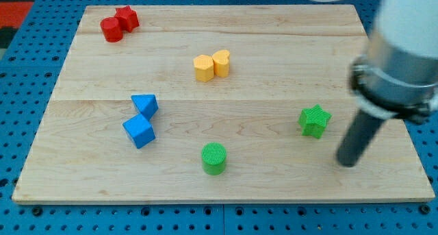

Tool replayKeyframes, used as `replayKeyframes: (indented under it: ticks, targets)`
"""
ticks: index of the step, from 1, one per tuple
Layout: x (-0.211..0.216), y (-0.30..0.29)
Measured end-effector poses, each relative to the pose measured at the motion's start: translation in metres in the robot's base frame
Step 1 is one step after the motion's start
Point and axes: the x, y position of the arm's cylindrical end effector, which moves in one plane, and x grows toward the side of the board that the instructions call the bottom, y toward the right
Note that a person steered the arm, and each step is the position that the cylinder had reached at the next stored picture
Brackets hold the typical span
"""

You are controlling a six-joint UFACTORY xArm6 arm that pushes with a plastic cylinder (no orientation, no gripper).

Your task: Place the green star right to the green circle

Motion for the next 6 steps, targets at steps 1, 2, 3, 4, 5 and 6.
replayKeyframes:
  ticks: [1, 2, 3, 4, 5, 6]
  targets:
    - [-0.056, 0.018]
    - [-0.084, -0.079]
    - [-0.033, -0.156]
    - [-0.048, -0.110]
    - [-0.055, -0.056]
    - [-0.019, -0.031]
